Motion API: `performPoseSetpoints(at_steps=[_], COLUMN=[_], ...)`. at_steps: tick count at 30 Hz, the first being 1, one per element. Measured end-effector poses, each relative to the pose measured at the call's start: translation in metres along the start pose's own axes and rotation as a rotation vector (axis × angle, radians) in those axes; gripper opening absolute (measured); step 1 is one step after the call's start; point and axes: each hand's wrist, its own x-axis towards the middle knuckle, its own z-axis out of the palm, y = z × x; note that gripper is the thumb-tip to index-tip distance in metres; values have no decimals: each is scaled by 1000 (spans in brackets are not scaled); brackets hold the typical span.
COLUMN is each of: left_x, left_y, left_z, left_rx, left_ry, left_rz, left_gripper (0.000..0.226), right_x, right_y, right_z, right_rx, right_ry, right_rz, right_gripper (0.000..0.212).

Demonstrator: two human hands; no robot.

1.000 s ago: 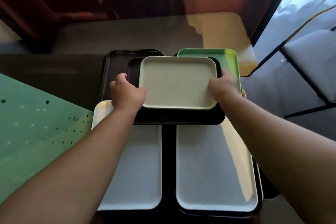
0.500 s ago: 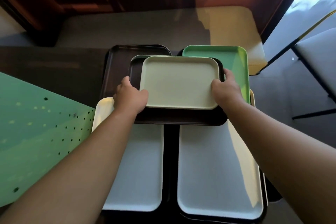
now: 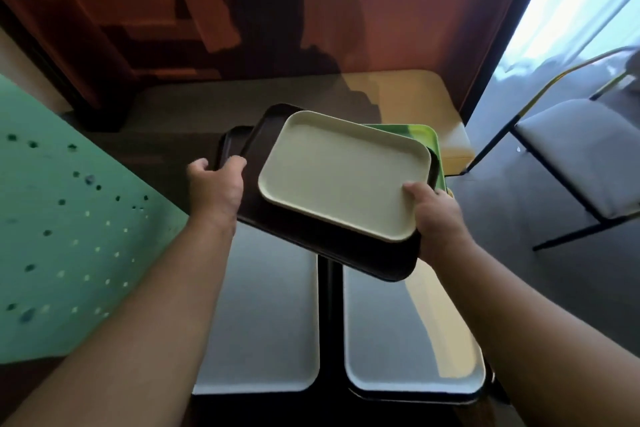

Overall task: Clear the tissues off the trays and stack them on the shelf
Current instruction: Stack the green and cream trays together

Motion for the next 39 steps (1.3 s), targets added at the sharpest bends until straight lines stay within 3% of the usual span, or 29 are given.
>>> performPoseSetpoints(at_steps=[1, 4, 6, 8, 9, 13, 16, 21, 25, 31, 35, 39], left_x=[-7, -51, -77, -85, -86, -91, -89, -103, -117, -135, -142, -142], left_y=[-6, -23, -38, -51, -52, -47, -47, -54, -64, -65, -65, -77], left_z=[0, 10, 22, 28, 29, 24, 23, 33, 54, 83, 98, 108], left_rx=[-109, -334, -351, -338, -312, -143, -86, -24, 45, 288, 285, 112], left_ry=[-36, -284, -405, -372, -342, -327, -384, -583, -621, -433, -473, -563], left_rz=[-96, -286, -299, -237, -208, -45, 58, 134, 158, 310, 250, 122], left_gripper=[82, 42, 61, 87, 88, 45, 35, 44, 39, 46, 40, 31], right_x=[-8, -32, -54, -76, -83, -97, -89, -59, -36, -24, -14, -5], right_y=[4, 20, 34, 51, 60, 79, 65, 21, 18, 33, 41, 43], right_z=[-1, 0, 3, 3, -1, -35, -75, -111, -120, -143, -163, -182], right_rx=[27, 114, 120, 110, 111, 269, 337, 10, -232, -180, -148, -162], right_ry=[15, 93, 170, 213, 200, -60, -122, -314, -255, -229, -201, -173], right_rz=[-18, -63, -111, -169, -168, -63, -39, 119, 36, 46, 77, 22], right_gripper=[18, 27, 36, 41, 41, 36, 32, 44, 65, 19, 13, 12])
